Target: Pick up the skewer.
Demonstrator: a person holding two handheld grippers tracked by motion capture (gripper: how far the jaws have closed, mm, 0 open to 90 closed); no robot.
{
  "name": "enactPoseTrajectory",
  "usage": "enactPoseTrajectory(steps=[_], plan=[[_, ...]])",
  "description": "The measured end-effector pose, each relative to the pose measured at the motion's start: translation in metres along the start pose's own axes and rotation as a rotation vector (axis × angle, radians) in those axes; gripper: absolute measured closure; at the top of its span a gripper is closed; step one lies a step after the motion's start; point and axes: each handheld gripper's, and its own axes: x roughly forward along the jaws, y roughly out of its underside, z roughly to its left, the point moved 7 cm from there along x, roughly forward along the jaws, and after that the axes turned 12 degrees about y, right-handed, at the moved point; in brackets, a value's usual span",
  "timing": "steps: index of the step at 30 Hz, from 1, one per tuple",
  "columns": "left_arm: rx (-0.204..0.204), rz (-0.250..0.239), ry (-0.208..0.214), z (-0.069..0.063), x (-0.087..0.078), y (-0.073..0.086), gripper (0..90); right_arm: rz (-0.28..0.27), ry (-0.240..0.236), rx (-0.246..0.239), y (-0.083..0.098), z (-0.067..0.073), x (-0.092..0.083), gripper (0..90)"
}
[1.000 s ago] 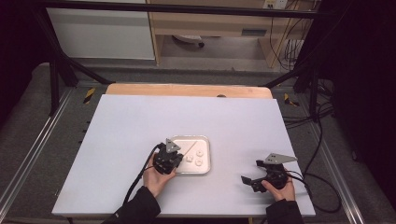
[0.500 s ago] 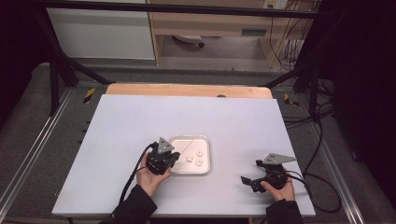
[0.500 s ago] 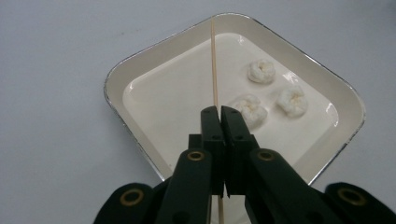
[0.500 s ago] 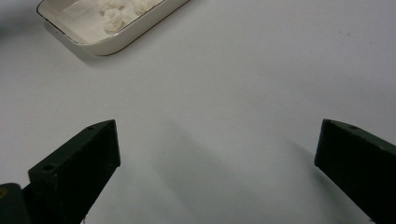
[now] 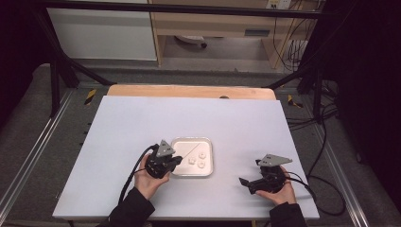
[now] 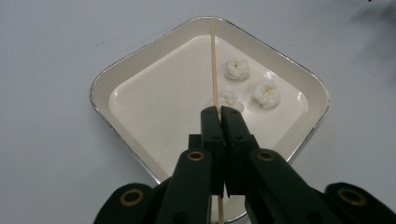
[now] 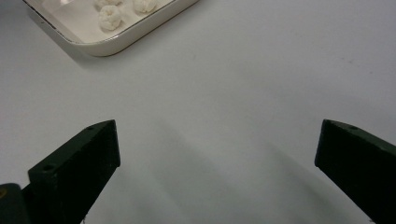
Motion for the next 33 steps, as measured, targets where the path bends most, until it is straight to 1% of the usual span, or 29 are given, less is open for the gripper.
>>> enactPoseTrajectory(steps=[2, 7, 8, 11, 13, 14, 17, 20, 21, 22, 23, 24, 25, 27, 28, 29, 30, 31, 32, 33], plan=[[0.017, 0.006, 0.014, -0.002, -0.001, -0.001, 88.8, 0.000, 0.003, -0.019, -0.002, 0.003, 0.001, 0.8], [0.047, 0.021, 0.030, -0.004, -0.002, -0.003, 88.8, 0.008, 0.020, -0.072, -0.008, 0.007, 0.002, 1.0], [0.047, 0.021, 0.030, -0.004, -0.002, -0.003, 88.8, 0.003, 0.021, -0.083, -0.010, 0.008, 0.002, 1.1], [0.062, 0.036, 0.051, -0.006, -0.001, -0.004, 88.8, -0.003, 0.036, -0.115, -0.015, 0.011, 0.002, 1.3], [0.063, 0.041, 0.054, -0.006, -0.001, -0.005, 88.8, -0.003, 0.044, -0.144, -0.017, 0.013, 0.002, 1.7], [0.068, 0.047, 0.064, -0.007, 0.000, -0.006, 88.8, -0.005, 0.048, -0.159, -0.018, 0.014, 0.002, 1.9], [0.077, 0.056, 0.073, -0.009, 0.002, -0.007, 88.8, -0.002, 0.060, -0.197, -0.021, 0.018, 0.002, 2.1], [0.089, 0.070, 0.081, -0.011, 0.004, -0.009, 88.8, -0.007, 0.074, -0.247, -0.024, 0.021, 0.003, 2.6], [0.089, 0.070, 0.081, -0.011, 0.004, -0.009, 88.8, -0.004, 0.077, -0.255, -0.024, 0.022, 0.003, 2.7], [0.098, 0.079, 0.086, -0.013, 0.005, -0.011, 88.8, -0.004, 0.079, -0.269, -0.025, 0.023, 0.003, 2.8], [0.098, 0.079, 0.086, -0.013, 0.005, -0.011, 88.8, -0.004, 0.079, -0.269, -0.025, 0.023, 0.003, 2.8], [0.102, 0.083, 0.087, -0.014, 0.006, -0.012, 88.8, -0.003, 0.088, -0.296, -0.026, 0.025, 0.004, 2.9], [0.113, 0.087, 0.095, -0.017, 0.007, -0.015, 88.8, -0.002, 0.092, -0.306, -0.027, 0.026, 0.003, 3.1], [0.118, 0.090, 0.099, -0.019, 0.008, -0.016, 88.8, -0.005, 0.094, -0.315, -0.028, 0.027, 0.003, 3.4], [0.130, 0.099, 0.105, -0.021, 0.010, -0.018, 88.8, -0.011, 0.098, -0.333, -0.030, 0.028, 0.003, 3.8], [0.130, 0.099, 0.105, -0.021, 0.010, -0.018, 88.8, -0.010, 0.100, -0.337, -0.030, 0.029, 0.003, 4.0], [0.136, 0.104, 0.111, -0.024, 0.013, -0.020, 88.8, -0.014, 0.100, -0.350, -0.030, 0.029, 0.003, 4.3], [0.136, 0.104, 0.111, -0.024, 0.013, -0.020, 88.8, -0.012, 0.104, -0.363, -0.030, 0.030, 0.003, 4.7], [0.140, 0.109, 0.116, -0.026, 0.015, -0.021, 88.8, -0.012, 0.104, -0.363, -0.030, 0.030, 0.003, 4.7], [0.146, 0.113, 0.119, -0.028, 0.017, -0.022, 88.8, -0.015, 0.112, -0.396, -0.031, 0.031, 0.003, 5.5]])
